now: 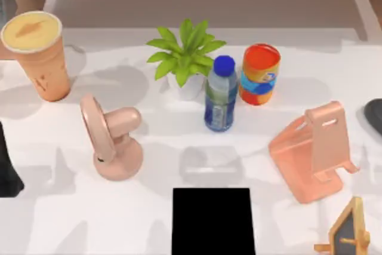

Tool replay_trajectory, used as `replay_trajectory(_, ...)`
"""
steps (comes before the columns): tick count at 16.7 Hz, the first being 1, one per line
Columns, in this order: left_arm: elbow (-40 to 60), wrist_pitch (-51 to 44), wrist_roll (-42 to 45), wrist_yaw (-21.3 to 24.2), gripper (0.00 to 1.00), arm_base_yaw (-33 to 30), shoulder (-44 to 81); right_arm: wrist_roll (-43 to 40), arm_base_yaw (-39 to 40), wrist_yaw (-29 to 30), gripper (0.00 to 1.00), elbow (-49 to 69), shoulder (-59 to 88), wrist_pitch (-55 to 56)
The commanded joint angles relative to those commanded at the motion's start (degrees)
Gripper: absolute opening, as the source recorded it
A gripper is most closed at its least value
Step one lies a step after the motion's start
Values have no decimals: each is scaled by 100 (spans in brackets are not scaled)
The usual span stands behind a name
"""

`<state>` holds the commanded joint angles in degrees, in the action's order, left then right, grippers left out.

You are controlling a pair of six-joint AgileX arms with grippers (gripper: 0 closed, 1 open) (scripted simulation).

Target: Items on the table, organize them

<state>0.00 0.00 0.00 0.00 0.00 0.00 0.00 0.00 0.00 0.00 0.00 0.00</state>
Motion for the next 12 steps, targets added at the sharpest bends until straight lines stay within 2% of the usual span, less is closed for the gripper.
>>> replay_trajectory(6, 0, 0, 0, 0, 100, 0, 0, -193, -111, 95, 100, 574, 592, -426)
replay_trajectory(12, 0, 0, 0, 0, 100, 0, 0, -866, -260, 87, 100, 2884, 3273, -2131)
